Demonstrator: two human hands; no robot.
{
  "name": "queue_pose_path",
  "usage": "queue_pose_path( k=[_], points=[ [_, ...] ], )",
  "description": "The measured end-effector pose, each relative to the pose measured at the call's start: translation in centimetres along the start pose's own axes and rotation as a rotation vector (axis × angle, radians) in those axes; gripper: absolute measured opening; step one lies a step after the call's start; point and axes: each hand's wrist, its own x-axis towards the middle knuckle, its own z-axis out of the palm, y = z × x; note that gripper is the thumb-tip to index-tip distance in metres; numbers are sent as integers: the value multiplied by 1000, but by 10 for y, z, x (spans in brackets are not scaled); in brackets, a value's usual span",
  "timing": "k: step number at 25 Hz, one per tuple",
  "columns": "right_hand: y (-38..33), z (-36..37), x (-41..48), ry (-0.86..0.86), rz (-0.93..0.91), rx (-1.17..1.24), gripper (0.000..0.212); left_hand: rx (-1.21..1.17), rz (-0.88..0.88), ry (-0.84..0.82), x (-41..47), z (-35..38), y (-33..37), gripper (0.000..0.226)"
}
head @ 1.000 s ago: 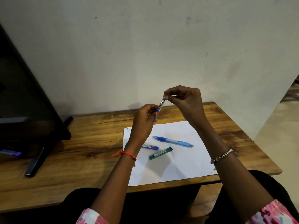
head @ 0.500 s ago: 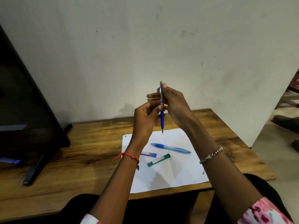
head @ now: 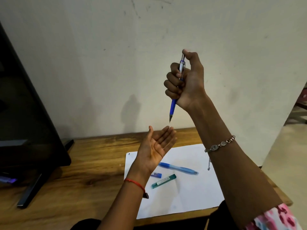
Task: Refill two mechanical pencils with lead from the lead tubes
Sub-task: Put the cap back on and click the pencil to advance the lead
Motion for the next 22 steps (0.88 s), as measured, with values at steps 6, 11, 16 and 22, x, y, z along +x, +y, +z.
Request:
queue_pose_path(
  k=[6, 11, 16, 22],
  points=[
    [1, 9, -6, -1, -21, 45, 55, 39, -9, 113, -3, -7, -4, 32],
    [6, 4, -12, -29, -15, 56, 56, 68, -4, 184, -7, -8, -8, 17],
    [12, 1, -15, -42, -5, 30, 56, 90, -13, 208, -9, -5, -9, 14],
    [13, -3, -15, -26, -5, 21, 57, 101, -17, 144, -11, -4, -10, 11]
  ],
)
